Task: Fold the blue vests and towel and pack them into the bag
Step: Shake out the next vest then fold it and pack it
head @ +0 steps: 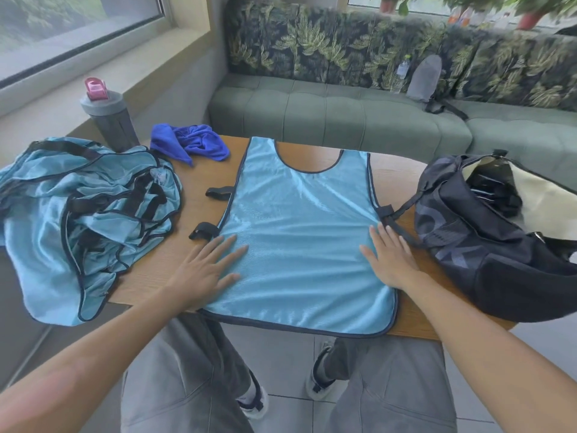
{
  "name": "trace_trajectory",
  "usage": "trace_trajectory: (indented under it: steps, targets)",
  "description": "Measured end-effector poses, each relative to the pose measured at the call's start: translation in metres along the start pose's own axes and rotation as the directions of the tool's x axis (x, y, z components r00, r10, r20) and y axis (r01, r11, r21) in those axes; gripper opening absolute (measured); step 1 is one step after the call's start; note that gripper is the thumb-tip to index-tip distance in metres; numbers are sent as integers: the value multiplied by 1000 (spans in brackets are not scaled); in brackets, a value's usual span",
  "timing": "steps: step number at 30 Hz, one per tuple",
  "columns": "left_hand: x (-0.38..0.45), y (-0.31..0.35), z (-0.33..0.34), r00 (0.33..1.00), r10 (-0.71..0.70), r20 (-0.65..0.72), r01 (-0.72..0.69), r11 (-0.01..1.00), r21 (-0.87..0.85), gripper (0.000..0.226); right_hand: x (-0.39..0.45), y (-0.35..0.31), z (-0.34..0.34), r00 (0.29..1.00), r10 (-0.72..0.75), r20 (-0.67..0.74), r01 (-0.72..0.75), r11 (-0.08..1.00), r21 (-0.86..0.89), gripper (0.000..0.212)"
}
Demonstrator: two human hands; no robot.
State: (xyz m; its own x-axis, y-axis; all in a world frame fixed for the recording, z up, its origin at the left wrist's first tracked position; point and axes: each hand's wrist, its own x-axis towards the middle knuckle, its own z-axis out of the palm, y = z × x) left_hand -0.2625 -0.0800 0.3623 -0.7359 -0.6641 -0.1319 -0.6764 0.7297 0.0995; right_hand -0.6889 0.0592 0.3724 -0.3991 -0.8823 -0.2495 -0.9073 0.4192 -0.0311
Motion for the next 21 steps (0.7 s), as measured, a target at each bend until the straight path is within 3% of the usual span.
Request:
trace_trajectory:
  steps: [4,7,10,14,18,21]
  targets:
    - [-1,1,-5,999,1,-40,-2,999,-34,79,-9,-4,-11,996,-43,-74,48,996,78,87]
    - [-16,2,-18,991,82,-106,-92,991,-94,76,-38,-5,-13,972,-154,-180,174,980,100,79]
    - [-43,-4,-19,970,220,-105,-226,972,-58,65,-85,-10,-4,914,-286,-287,316,947,63,76]
    - [-71,-19,-4,944,329,-23,-329,944,1,70,-138,-8,18,832,-441,-336,456,889,-37,73]
    - [-81,-22,11,946,306,-106,-302,952,48,68,-156,-6,52,826,-499,-260,475,866,-154,82]
    - [-80,-18,18,923,307,-233,-299,952,67,61,-154,-10,74,780,-485,-396,458,873,-168,61]
